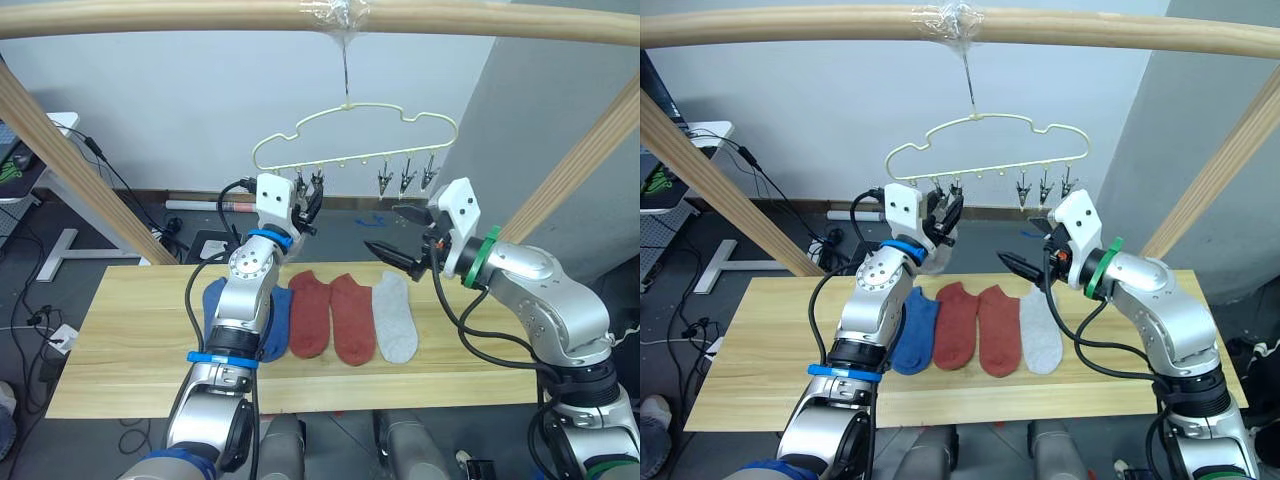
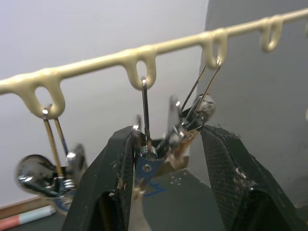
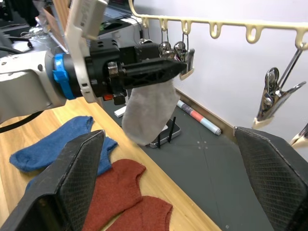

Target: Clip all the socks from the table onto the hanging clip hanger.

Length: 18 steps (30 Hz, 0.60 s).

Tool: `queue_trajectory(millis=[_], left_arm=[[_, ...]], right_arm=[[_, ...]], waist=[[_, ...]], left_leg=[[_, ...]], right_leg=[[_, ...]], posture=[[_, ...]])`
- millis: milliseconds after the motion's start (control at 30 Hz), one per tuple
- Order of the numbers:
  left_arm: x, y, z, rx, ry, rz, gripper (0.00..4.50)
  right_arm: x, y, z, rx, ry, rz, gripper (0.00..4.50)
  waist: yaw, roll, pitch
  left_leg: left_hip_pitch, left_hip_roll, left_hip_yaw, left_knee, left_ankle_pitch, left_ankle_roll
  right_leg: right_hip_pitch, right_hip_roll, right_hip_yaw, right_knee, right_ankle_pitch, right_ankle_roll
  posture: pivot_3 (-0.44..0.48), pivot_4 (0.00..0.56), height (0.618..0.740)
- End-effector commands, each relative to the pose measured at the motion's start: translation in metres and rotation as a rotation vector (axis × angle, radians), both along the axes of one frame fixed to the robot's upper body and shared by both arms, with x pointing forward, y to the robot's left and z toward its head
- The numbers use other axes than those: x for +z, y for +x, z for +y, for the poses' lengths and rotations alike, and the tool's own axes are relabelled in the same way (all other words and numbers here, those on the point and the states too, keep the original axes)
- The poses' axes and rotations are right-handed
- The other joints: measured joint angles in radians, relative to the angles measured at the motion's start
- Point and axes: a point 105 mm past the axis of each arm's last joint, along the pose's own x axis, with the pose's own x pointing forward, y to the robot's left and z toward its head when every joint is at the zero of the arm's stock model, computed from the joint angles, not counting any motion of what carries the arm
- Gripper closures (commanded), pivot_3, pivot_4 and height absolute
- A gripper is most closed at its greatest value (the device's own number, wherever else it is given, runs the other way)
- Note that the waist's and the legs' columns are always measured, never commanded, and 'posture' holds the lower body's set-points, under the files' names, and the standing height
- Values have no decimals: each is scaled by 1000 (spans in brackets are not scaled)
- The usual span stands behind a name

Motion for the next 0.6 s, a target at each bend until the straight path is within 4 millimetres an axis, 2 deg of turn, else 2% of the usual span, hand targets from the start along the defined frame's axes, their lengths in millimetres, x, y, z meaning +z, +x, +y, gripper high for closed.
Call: queue_trajectory(millis=[33,200,433,600], left_arm=[[16,-2,-1,8,38,-89,2291],[18,-4,5,42,44,-120,2291],[18,-8,9,59,25,-132,2291],[7,-19,12,59,8,-99,2291]], right_arm=[[28,-9,2,48,30,-115,0],[37,-12,2,58,68,-133,0],[36,-13,1,54,63,-132,0],[32,-13,1,51,54,-125,0]], waist=[[0,0,0],[0,0,0],[0,0,0],[-1,0,0]], left_leg=[[0,0,0,0,0,0],[0,0,0,0,0,0],[0,0,0,0,0,0],[0,0,0,0,0,0]], right_leg=[[0,0,0,0,0,0],[0,0,0,0,0,0],[0,0,0,0,0,0],[0,0,0,1,0,-1]], posture=[[-14,222,740],[-12,219,740],[-12,218,740],[-12,218,740]])
